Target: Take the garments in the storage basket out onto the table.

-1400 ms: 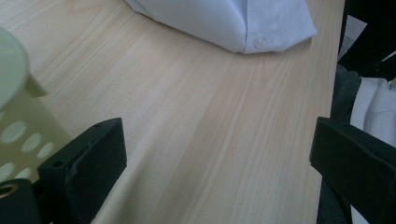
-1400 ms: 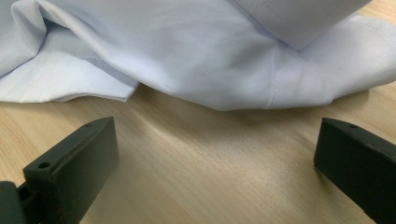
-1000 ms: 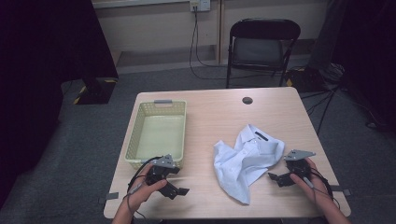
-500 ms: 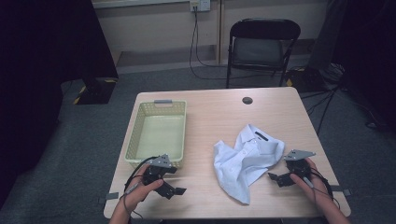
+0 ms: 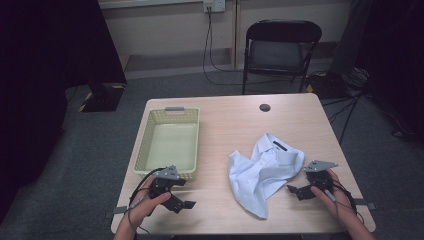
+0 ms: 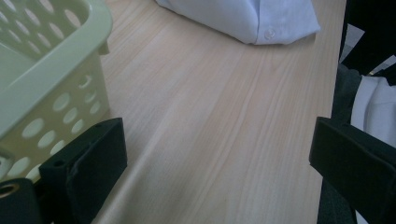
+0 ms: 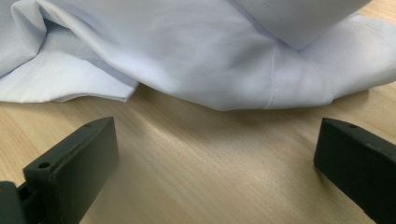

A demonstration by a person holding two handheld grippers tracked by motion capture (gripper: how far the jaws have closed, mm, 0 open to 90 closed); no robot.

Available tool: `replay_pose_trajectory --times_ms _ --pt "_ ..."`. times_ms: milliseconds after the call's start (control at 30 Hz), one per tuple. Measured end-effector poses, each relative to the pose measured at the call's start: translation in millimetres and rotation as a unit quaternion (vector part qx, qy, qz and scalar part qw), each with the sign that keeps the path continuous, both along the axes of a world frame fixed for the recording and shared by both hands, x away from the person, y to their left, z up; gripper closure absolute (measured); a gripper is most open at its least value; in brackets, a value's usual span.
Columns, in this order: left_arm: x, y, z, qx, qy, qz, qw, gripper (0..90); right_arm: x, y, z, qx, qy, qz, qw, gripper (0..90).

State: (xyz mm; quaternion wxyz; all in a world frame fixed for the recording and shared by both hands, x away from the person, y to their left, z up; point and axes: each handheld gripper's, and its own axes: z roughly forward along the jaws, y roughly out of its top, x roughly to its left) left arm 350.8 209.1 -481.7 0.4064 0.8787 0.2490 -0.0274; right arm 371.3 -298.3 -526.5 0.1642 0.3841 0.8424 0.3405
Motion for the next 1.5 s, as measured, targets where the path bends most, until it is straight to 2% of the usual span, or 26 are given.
replay_pose_trajectory --times_ms 367,1033,1500 --pt "-1.3 3.7 -2.5 0.009 0.007 0.002 0.9999 3.7 0.0 0.0 0.0 0.000 0.000 0.000 1.0000 0.0" --pt "-1.5 21.3 -6.4 0.008 0.014 0.018 0.9997 3.6 0.0 0.0 0.0 0.000 0.000 0.000 1.0000 0.0" --pt "-1.9 34.7 -6.9 0.015 0.012 0.027 0.9994 3.5 0.0 0.0 0.0 0.000 0.000 0.000 1.0000 0.0"
